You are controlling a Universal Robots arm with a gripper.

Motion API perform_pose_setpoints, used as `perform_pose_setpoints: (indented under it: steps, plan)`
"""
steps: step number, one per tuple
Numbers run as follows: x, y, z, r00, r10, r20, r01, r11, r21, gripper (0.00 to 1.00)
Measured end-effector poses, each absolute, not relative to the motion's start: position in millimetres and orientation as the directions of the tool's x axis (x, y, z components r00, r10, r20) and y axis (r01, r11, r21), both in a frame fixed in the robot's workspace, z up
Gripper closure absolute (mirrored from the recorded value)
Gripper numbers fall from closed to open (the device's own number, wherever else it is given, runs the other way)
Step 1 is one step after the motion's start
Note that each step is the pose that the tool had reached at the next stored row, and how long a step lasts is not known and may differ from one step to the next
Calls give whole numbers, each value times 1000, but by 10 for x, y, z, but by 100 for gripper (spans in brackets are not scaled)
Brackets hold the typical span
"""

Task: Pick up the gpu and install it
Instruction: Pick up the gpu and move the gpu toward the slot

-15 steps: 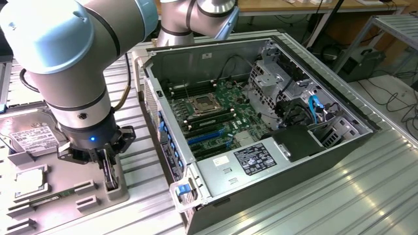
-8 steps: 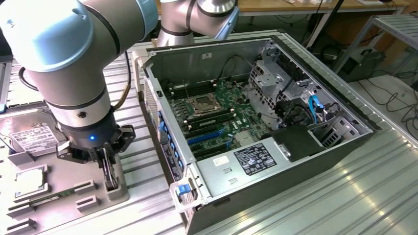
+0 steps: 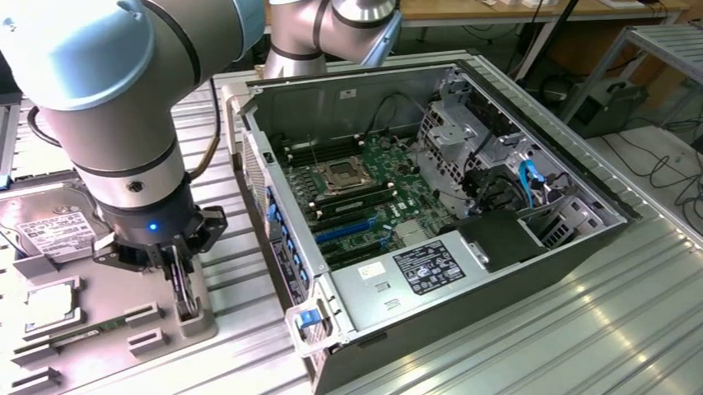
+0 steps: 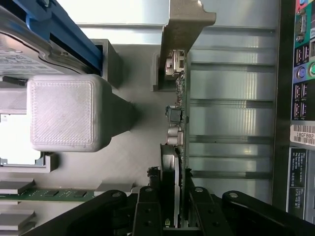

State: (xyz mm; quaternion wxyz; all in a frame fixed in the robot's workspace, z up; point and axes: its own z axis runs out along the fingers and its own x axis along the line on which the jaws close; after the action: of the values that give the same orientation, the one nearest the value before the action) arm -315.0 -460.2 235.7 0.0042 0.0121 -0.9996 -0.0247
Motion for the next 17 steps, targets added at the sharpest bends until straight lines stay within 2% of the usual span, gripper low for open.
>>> perform_pose_setpoints:
  steps: [17]
  plan:
    - [-3148, -4602, 2523, -1000, -24, 8, -24, 998, 49, 73]
